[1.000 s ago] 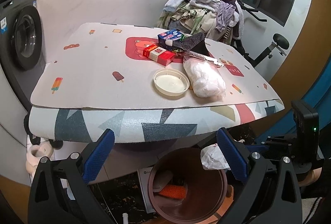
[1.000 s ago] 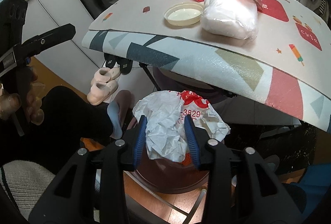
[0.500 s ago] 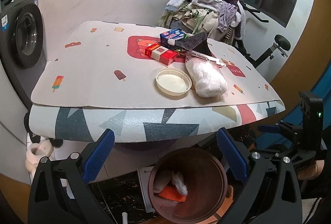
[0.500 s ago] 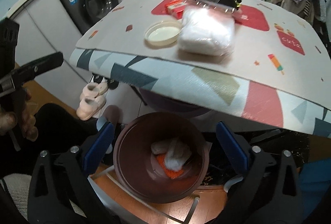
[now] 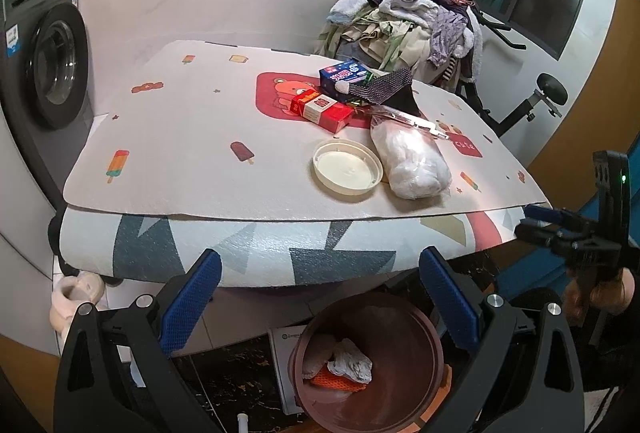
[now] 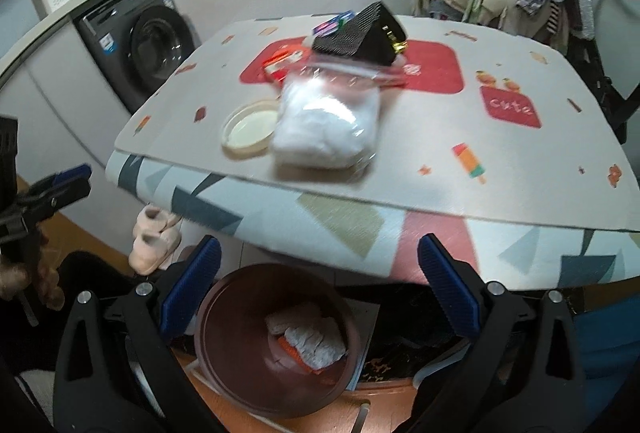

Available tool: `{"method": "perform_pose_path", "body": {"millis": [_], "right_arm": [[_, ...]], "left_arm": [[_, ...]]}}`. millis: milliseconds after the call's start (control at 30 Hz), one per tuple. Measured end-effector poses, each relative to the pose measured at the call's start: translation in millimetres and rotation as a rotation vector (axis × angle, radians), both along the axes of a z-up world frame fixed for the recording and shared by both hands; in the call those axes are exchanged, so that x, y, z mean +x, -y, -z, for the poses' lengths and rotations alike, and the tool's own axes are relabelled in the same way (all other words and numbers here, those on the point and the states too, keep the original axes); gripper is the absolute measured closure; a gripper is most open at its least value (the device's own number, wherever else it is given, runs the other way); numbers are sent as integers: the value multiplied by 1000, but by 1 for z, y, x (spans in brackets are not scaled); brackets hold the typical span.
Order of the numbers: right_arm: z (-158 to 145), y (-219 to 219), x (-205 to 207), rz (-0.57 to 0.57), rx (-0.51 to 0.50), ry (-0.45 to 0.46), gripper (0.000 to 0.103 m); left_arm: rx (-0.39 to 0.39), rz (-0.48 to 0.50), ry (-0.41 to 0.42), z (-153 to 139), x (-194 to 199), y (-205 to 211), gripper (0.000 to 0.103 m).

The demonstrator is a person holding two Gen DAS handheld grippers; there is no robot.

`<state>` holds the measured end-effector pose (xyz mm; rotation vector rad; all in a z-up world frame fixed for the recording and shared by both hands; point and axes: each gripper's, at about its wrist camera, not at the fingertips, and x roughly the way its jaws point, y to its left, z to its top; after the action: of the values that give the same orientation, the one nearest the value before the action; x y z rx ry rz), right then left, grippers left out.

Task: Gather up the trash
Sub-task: 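Open both tools over the bin, dropping the foam net and tissue, then grasp the red Double Happiness box with the left tool while the right tool grasps the black-and-white cloth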

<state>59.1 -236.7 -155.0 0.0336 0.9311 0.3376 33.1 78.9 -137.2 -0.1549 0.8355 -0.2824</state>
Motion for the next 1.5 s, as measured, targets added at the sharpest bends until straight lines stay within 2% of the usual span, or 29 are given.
{"method": "perform_pose_path", "body": {"millis": [300,533,600,633,667,700,767,867,933,967,1000,1033,1100,1200,1267,1400,1500], "right_arm": [[-24,18,54,62,-50,47,6],[-37,14,130,9,-57,106,6],[-33,10,159,-6,-57,103,15],[-29,8,175,-9,-56,95,25],[-25,6,188,-7,-53,84,31],[-20,5,203,-4,-38,69,34],[-11,3,228,1,3,50,46],[1,-2,258,16,45,24,55],[7,-5,274,23,66,12,57],[9,-7,279,23,68,8,65],[10,-8,283,16,74,6,74],[10,-8,286,7,83,3,94],[1,-4,284,2,118,30,95],[-26,9,269,11,167,140,95],[-49,22,256,38,198,220,95],[-86,53,229,117,209,350,95],[-98,71,207,154,190,407,95]], "left_arm": [[-22,-11,-41,6,27,-9,6],[-83,-45,-69,5,72,-19,6],[-93,-57,-71,3,86,-21,6],[-97,-63,-72,2,93,-21,6],[-103,-68,-76,1,101,-22,6],[-108,-72,-79,1,108,-22,6],[-120,-77,-87,1,121,-22,6],[-140,-83,-105,2,141,-21,6],[-159,-82,-121,3,154,-19,6],[-166,-82,-127,4,159,-18,6],[-173,-80,-137,5,167,-16,6],[-177,-79,-143,5,172,-14,6],[-192,-74,-162,7,185,-10,6],[-239,-69,-196,12,203,-4,7],[-271,-73,-230,16,217,0,12],[-342,-94,-310,29,245,11,14],[-374,-136,-366,41,269,20,16]]}}
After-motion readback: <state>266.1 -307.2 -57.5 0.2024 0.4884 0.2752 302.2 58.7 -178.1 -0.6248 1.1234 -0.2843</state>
